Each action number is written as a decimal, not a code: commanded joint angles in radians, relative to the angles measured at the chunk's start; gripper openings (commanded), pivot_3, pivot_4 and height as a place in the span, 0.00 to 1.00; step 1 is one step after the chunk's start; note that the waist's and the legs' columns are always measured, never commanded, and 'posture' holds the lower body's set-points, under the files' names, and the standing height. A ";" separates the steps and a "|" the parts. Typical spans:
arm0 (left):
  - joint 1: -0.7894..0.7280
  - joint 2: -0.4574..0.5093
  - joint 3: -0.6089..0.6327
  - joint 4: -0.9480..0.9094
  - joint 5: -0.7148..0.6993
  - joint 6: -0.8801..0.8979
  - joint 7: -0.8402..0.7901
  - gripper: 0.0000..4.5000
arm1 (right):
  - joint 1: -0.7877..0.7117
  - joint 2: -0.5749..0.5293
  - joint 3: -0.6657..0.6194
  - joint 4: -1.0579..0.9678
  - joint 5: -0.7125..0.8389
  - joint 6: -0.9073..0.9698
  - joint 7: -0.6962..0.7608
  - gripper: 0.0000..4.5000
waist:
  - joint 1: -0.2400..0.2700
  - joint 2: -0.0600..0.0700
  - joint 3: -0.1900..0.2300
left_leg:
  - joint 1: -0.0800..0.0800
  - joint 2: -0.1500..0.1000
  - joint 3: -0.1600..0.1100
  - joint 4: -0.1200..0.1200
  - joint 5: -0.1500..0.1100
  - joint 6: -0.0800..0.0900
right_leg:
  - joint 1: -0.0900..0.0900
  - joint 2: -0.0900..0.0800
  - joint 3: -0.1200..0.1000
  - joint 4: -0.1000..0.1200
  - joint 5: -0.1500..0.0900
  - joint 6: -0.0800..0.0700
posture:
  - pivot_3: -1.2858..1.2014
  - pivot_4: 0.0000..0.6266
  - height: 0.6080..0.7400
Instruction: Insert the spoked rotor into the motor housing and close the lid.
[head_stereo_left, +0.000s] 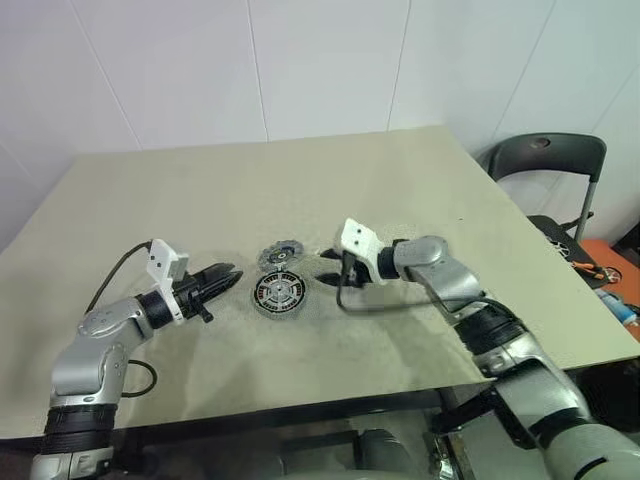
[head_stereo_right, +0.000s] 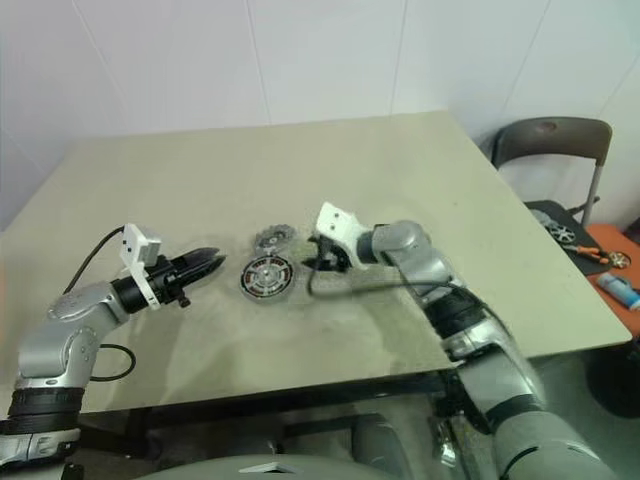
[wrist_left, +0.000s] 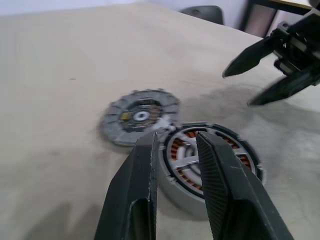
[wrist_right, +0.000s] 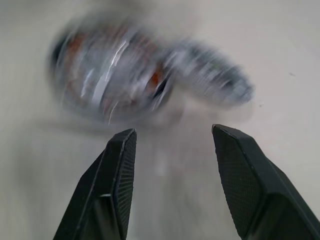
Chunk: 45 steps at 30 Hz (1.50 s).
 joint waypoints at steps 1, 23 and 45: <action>-0.059 0.031 0.004 -0.001 -0.031 0.003 -0.033 0.29 | -0.101 -0.038 0.027 -0.017 -0.045 -0.210 0.141 0.56 | -0.011 0.000 0.000 | 0.000 0.000 0.000 0.000 0.000 0.000 | 0.000 0.000 0.000 0.000 0.000 0.000 | 0.52 0.00 1.00; 0.080 0.003 -0.005 -0.040 -0.002 -0.053 0.046 0.29 | -0.459 0.205 0.288 0.705 -0.619 -0.983 -0.150 0.56 | -0.042 0.000 0.000 | 0.002 0.000 0.000 0.000 0.001 -0.001 | 0.000 -0.001 0.001 0.003 0.001 -0.002 | 0.52 0.00 1.00; 0.099 -0.024 -0.040 -0.034 0.008 -0.084 0.055 0.29 | -0.584 0.293 0.305 0.708 -0.676 -1.120 -0.161 0.56 | -0.045 0.000 0.000 | 0.004 0.000 -0.001 0.002 0.002 -0.003 | -0.002 0.000 0.001 0.014 0.000 -0.003 | 0.52 0.00 1.00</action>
